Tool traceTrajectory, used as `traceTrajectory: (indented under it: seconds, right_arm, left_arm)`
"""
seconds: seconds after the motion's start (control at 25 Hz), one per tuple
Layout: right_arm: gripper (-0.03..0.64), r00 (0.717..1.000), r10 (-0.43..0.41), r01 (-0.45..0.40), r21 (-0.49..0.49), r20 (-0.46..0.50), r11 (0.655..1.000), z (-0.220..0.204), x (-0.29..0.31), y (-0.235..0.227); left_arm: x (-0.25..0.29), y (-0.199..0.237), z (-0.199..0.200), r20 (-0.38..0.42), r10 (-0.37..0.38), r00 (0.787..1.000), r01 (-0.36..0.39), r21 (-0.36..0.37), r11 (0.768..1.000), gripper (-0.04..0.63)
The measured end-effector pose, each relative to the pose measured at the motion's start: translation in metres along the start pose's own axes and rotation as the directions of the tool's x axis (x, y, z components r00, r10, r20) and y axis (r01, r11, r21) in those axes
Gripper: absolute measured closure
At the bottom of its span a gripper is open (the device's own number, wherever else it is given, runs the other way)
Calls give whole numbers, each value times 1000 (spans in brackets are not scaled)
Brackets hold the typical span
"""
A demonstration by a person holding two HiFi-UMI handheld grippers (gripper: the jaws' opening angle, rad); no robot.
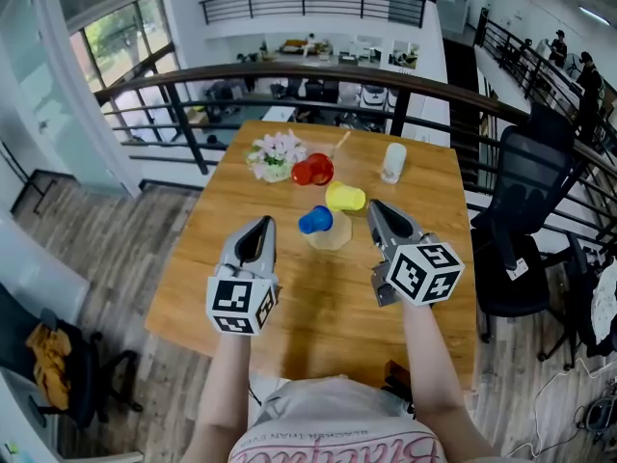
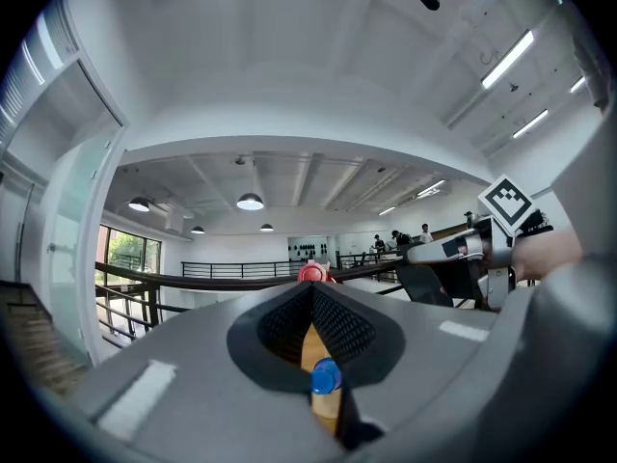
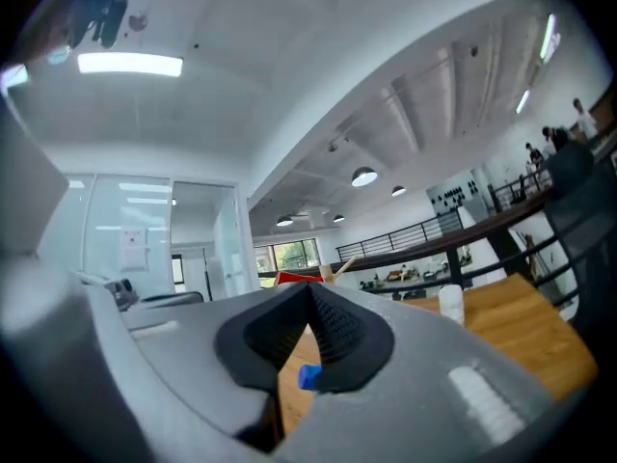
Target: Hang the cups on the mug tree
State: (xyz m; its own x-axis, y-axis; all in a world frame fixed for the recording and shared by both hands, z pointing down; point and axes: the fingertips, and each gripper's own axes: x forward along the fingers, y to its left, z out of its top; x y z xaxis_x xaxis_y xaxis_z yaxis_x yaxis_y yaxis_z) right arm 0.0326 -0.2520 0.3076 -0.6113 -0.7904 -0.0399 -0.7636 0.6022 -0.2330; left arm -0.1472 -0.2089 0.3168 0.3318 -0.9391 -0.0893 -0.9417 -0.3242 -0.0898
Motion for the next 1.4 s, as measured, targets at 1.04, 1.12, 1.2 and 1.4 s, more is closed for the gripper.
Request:
traceTrajectory:
  seconds: [1.04,1.12,1.2,1.4]
  right_arm:
    - [615,964,-202,261,-464,173,847,54,-75,-19]
    - [615,963,-203,263,-461,177,847,56,-76,-20]
    - [615,963,-204,263,-467,174,844,56,-76,-20]
    - [615,963,-206,266,-483,173,834,57,-76,-19]
  left_arm:
    - [8,1,41,84,35,996,-42,82,996,584]
    - [8,0,42,88,34,996,-42,81,996,584]
    - [9,0,44,92,33,995,-41,84,996,584]
    - [10,0,49,100,28,995,-37,95,995,584]
